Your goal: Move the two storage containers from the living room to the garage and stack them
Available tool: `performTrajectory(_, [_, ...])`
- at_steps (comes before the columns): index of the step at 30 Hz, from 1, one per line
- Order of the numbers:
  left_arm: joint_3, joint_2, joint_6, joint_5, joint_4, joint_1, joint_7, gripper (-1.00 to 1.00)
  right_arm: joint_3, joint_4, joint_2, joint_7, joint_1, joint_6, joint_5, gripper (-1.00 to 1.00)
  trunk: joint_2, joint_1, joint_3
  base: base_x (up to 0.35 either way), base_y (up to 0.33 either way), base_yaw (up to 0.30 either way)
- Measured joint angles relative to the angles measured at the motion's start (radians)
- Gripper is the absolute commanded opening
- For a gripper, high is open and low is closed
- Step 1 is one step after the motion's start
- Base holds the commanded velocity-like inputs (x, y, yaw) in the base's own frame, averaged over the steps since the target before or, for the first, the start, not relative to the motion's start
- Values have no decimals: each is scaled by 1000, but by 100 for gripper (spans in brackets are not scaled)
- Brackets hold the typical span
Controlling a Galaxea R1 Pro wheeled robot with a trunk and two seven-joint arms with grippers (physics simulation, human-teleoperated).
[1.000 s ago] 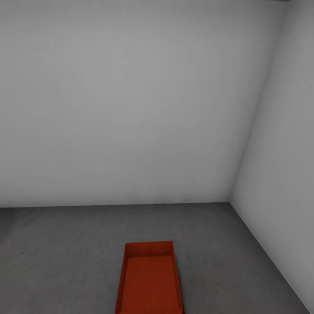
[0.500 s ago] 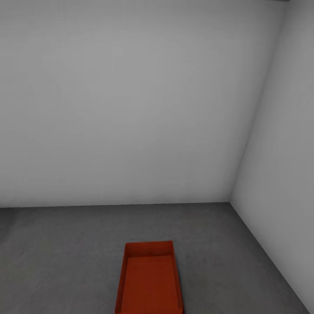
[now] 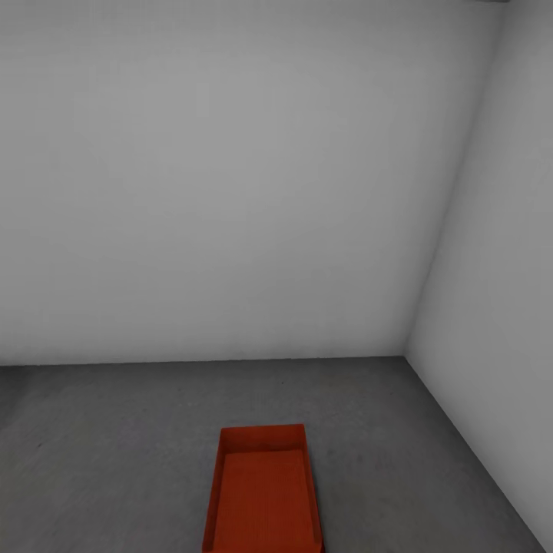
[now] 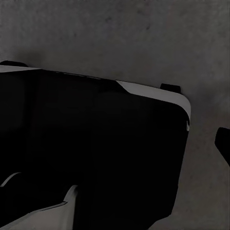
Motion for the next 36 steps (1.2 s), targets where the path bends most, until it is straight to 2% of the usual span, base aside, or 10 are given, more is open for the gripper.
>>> performTrajectory(36, [-1,0,0,0,0,0,0,100,1,0,1,-17,0,0,1,100,0,0,0,0,0,0])
